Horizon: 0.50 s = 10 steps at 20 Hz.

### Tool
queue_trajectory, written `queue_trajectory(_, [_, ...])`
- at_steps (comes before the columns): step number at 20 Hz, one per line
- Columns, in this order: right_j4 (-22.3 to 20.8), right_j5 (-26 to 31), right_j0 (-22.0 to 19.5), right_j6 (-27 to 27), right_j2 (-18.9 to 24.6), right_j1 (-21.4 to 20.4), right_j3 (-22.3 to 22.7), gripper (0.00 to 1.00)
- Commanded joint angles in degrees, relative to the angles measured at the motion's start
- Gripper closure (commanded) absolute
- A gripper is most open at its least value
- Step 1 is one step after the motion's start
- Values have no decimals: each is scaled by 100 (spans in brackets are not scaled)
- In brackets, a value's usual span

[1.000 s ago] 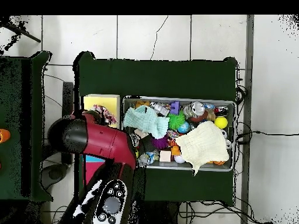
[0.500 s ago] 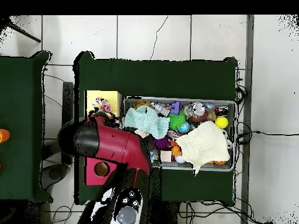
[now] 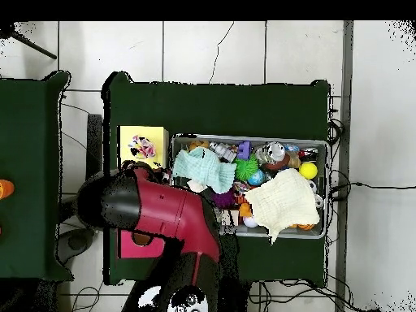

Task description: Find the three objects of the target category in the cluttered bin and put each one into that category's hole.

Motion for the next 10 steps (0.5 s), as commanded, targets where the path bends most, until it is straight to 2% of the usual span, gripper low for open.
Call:
queue_trajectory(1, [-242,414,-146,703,311,32,448,0])
queue_trajectory(4, [-261,128,-248,677,431,161,466,0])
queue_trajectory(10, [-353,-191,-503,417,606,129,678,0])
